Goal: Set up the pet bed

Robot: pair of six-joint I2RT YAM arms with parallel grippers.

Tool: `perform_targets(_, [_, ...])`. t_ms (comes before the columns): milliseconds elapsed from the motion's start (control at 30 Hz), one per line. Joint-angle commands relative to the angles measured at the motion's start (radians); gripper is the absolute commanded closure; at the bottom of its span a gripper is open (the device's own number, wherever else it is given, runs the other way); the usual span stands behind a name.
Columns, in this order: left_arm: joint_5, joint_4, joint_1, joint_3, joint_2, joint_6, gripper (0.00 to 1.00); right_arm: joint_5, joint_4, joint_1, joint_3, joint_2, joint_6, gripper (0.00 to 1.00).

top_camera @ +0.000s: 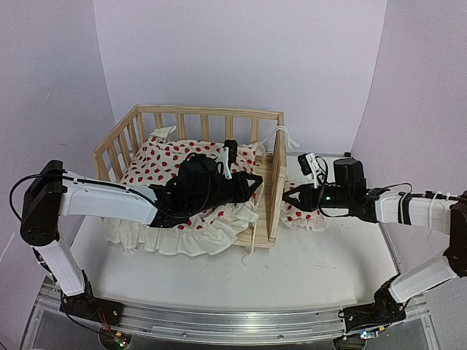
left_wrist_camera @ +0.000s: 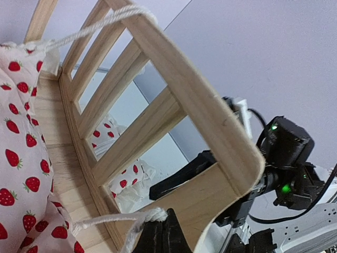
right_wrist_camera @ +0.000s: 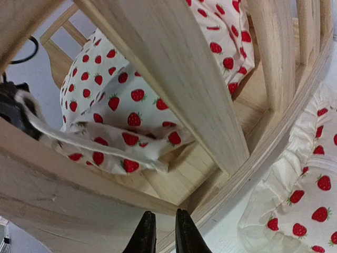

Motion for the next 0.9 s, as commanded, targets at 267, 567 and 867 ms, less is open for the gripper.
perform_targets(267, [0.215,-0.031,0.077,0.171,0.189,-0.076,1.0,-0.204,0.259,-0.009,0.085,0.162,-0.233,0.87])
perform_targets(567, [0.269,-0.033,0.122,0.21,0.223,-0.088,1.0,-0.275,0.159,-0.063,0.136,0.186,-0.407,0.68])
perform_targets(867, [0.393,-0.033,0.129,0.288,0.307,-0.118,1.0,-0.372,0.005,-0.066,0.186,0.24,-0.464,0.6])
